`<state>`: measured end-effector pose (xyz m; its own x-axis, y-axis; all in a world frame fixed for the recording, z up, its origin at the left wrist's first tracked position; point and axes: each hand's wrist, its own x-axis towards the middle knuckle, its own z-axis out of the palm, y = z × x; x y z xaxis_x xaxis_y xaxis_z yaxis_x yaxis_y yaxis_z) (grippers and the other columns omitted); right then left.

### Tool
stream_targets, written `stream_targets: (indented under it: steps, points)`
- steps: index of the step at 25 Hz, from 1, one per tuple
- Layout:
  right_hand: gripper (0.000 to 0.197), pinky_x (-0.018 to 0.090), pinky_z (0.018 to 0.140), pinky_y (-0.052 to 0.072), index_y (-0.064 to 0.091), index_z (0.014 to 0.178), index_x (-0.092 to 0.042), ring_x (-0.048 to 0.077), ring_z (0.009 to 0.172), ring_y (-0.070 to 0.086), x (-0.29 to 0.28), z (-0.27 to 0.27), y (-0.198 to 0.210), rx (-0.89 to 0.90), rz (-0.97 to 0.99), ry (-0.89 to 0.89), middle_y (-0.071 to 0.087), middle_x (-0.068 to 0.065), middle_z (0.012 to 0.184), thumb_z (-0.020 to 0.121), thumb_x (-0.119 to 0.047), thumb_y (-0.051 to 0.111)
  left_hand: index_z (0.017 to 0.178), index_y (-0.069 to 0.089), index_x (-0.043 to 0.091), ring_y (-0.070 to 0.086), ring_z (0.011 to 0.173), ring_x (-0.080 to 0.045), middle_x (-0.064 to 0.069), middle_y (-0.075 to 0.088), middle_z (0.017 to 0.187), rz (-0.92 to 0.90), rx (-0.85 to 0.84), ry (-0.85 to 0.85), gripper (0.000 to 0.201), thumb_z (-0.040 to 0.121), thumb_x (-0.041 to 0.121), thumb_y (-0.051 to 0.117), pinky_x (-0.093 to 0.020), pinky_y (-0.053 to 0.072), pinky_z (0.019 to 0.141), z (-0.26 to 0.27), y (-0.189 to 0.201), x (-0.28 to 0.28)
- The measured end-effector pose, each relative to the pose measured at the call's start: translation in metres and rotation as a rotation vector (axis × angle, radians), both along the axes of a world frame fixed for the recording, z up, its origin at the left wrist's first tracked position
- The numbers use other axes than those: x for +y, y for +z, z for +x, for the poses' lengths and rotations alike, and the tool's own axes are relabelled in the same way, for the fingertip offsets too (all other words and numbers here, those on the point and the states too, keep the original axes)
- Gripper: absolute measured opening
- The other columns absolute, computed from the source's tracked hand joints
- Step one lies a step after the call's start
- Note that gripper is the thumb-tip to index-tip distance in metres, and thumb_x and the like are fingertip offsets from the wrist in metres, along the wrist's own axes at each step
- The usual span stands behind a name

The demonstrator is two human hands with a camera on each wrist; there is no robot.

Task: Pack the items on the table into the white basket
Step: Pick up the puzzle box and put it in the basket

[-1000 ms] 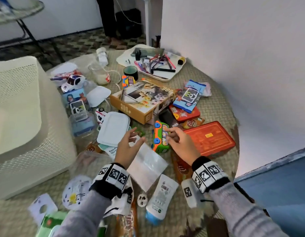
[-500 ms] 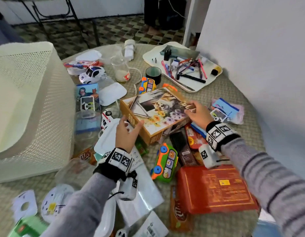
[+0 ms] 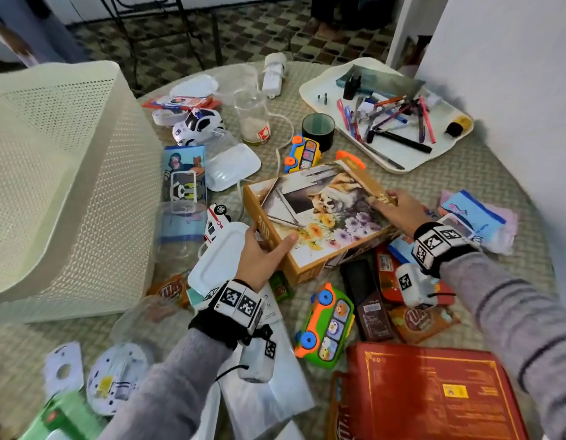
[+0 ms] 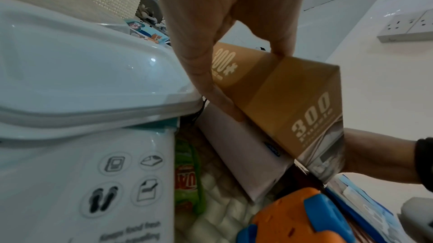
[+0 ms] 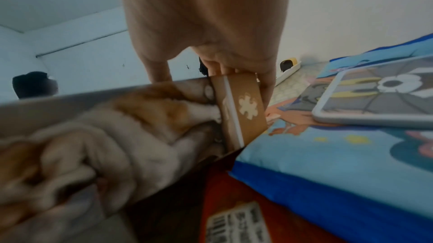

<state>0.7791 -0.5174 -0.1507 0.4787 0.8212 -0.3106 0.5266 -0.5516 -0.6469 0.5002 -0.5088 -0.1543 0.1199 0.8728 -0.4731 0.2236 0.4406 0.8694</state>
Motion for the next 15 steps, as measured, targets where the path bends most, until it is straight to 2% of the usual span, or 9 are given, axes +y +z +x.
stream_targets:
  steps: [1, 3, 5, 7, 9, 11, 13, 15]
  points:
    - [0.057, 0.028, 0.083, 0.037, 0.046, 0.130, -0.002, 0.032, 0.114, 0.053, -0.002, -0.002, 0.002, 0.011, 0.012, -0.007, 0.055, 0.019, 0.128, 0.091, -0.041, 0.060, 0.147, 0.023, 0.018, 0.063, 0.103, -0.022, -0.013, 0.059, 0.124, 0.013, 0.007, -0.001, 0.089, 0.077, 0.033, 0.076, -0.040, 0.055, 0.087, -0.002, 0.001, -0.001]
    - [0.055, 0.027, 0.079, 0.036, 0.048, 0.125, -0.003, 0.027, 0.106, 0.054, -0.009, -0.005, 0.002, 0.029, 0.049, -0.015, 0.057, 0.016, 0.121, 0.088, -0.041, 0.062, 0.146, 0.027, 0.021, 0.063, 0.104, -0.023, -0.012, 0.061, 0.121, 0.044, 0.009, -0.013, 0.088, 0.075, 0.034, 0.077, -0.042, 0.055, 0.089, -0.010, 0.006, -0.002]
    - [0.050, 0.028, 0.073, 0.037, 0.049, 0.117, -0.007, 0.023, 0.095, 0.053, -0.017, -0.008, 0.007, 0.039, 0.105, -0.029, 0.058, 0.009, 0.107, 0.086, -0.043, 0.065, 0.145, 0.031, 0.023, 0.065, 0.100, -0.023, -0.011, 0.065, 0.114, 0.072, -0.012, -0.009, 0.088, 0.072, 0.034, 0.078, -0.043, 0.056, 0.086, -0.021, 0.015, -0.004]
    - [0.046, 0.027, 0.063, 0.037, 0.045, 0.110, -0.012, 0.017, 0.082, 0.053, -0.028, -0.015, 0.020, 0.078, 0.166, -0.045, 0.054, -0.001, 0.090, 0.084, -0.043, 0.067, 0.143, 0.035, 0.024, 0.069, 0.093, -0.023, -0.013, 0.067, 0.107, 0.094, -0.073, 0.008, 0.082, 0.074, 0.026, 0.078, -0.037, 0.059, 0.077, -0.035, 0.025, -0.008]
    - [0.047, 0.024, 0.061, 0.040, 0.041, 0.110, -0.015, 0.010, 0.074, 0.054, -0.040, -0.021, 0.039, 0.169, 0.222, -0.051, 0.053, -0.005, 0.085, 0.083, -0.041, 0.069, 0.140, 0.039, 0.026, 0.071, 0.084, -0.018, -0.012, 0.069, 0.103, 0.132, -0.129, -0.004, 0.074, 0.077, 0.017, 0.076, -0.028, 0.058, 0.065, -0.051, 0.037, -0.014]
    - [0.048, 0.024, 0.066, 0.044, 0.037, 0.112, -0.017, 0.009, 0.077, 0.057, -0.054, -0.030, 0.059, 0.288, 0.257, -0.031, 0.056, -0.004, 0.090, 0.083, -0.038, 0.069, 0.137, 0.041, 0.028, 0.072, 0.080, -0.013, -0.009, 0.070, 0.100, 0.163, -0.177, -0.033, 0.071, 0.076, 0.011, 0.073, -0.024, 0.057, 0.062, -0.068, 0.047, -0.021]
    - [0.052, 0.026, 0.078, 0.047, 0.034, 0.118, -0.022, 0.009, 0.088, 0.061, -0.066, -0.040, 0.074, 0.369, 0.288, 0.000, 0.060, -0.005, 0.100, 0.082, -0.038, 0.068, 0.135, 0.043, 0.027, 0.071, 0.086, -0.014, -0.006, 0.070, 0.104, 0.172, -0.212, -0.069, 0.071, 0.073, 0.013, 0.073, -0.026, 0.058, 0.069, -0.083, 0.053, -0.028]
    - [0.061, 0.029, 0.088, 0.045, 0.036, 0.126, -0.026, 0.009, 0.097, 0.061, -0.081, -0.054, 0.088, 0.389, 0.321, 0.018, 0.061, -0.009, 0.105, 0.079, -0.042, 0.070, 0.138, 0.043, 0.016, 0.069, 0.097, -0.019, -0.008, 0.068, 0.113, 0.180, -0.237, -0.102, 0.074, 0.071, 0.017, 0.076, -0.028, 0.057, 0.077, -0.097, 0.055, -0.037]
